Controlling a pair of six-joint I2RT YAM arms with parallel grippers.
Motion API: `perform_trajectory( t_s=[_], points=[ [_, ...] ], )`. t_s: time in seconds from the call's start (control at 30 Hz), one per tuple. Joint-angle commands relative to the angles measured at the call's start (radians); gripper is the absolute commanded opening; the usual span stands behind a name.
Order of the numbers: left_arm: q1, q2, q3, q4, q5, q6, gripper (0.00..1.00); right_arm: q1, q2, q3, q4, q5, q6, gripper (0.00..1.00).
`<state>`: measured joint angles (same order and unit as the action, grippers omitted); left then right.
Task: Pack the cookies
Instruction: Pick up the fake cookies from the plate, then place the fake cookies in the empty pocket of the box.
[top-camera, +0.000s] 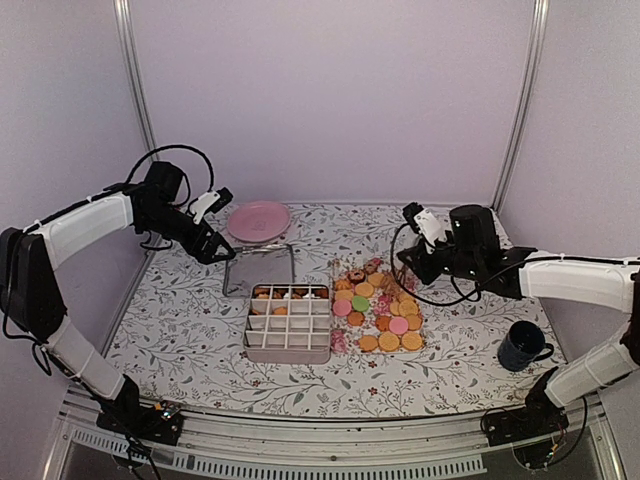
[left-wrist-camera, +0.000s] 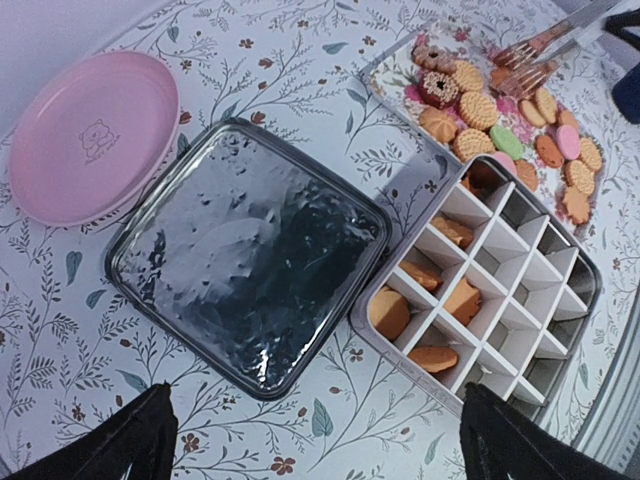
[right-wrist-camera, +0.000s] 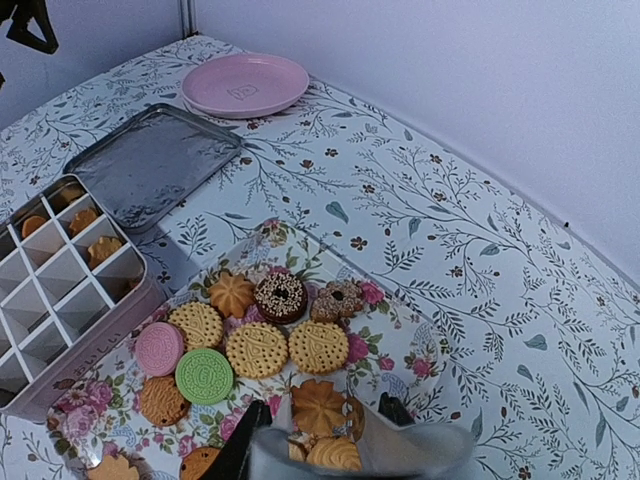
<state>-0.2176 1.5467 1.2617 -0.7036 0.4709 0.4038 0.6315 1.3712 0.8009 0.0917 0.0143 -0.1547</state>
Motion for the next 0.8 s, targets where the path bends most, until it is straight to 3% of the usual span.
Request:
perform_trajectory(
  t_s=[0.0, 0.2, 0.5, 0.77],
  points=[
    [0.009, 0.017, 0.027, -0.013, 0.010, 0.012, 0.99, 0.004, -0.083, 0.097, -0.035, -0.031, 0.000, 0.15],
    [0.014, 0.030, 0.028, -0.014, 0.011, 0.011, 0.99, 0.124, -0.083, 0.165, -0.020, -0.040, 0.038, 0.15],
    [0.017, 0.029, 0.028, -0.017, 0.010, 0.011, 0.99, 0.313, 0.129, 0.327, 0.056, -0.108, 0.098, 0.15],
    [0.019, 0.028, 0.028, -0.023, 0.013, 0.013, 0.99, 0.346, 0.242, 0.373, 0.120, -0.166, 0.137, 0.15]
  ],
)
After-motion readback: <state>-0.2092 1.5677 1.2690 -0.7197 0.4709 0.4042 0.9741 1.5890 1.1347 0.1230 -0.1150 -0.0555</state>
